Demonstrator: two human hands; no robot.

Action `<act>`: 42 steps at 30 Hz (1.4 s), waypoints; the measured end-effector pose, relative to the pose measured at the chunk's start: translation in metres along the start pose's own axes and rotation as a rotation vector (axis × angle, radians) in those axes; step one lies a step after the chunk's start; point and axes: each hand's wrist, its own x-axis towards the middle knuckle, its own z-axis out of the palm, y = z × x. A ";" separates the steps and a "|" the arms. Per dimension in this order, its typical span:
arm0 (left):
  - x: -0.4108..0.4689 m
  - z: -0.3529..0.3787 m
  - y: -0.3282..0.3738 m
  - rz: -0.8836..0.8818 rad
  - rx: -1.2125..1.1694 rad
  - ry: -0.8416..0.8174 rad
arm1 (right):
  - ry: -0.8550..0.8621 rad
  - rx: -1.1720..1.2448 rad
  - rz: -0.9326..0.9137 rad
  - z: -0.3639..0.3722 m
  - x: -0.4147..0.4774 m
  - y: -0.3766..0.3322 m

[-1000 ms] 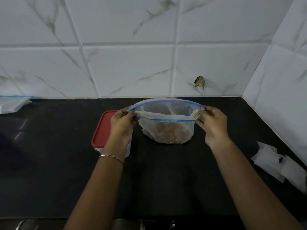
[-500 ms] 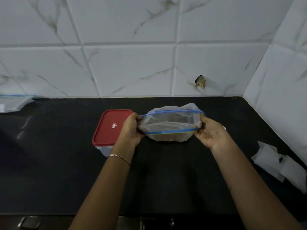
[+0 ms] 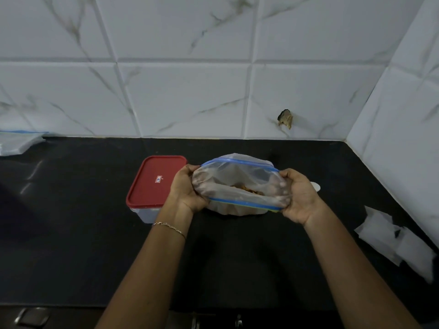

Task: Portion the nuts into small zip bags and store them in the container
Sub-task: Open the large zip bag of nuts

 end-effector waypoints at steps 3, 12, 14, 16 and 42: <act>0.001 -0.002 0.001 0.017 0.123 0.017 | -0.052 -0.041 -0.108 0.000 -0.002 0.003; 0.009 0.000 0.015 0.500 0.738 0.116 | 0.074 -0.524 -0.691 0.001 0.006 -0.008; 0.010 -0.001 0.019 0.547 0.847 0.075 | 0.215 -0.572 -0.720 0.002 0.009 -0.012; 0.013 0.003 0.023 0.543 0.920 0.050 | 0.331 -0.617 -0.679 0.005 0.014 -0.017; 0.057 0.025 0.019 0.012 0.171 -0.048 | 0.257 0.026 -0.208 0.000 0.029 -0.018</act>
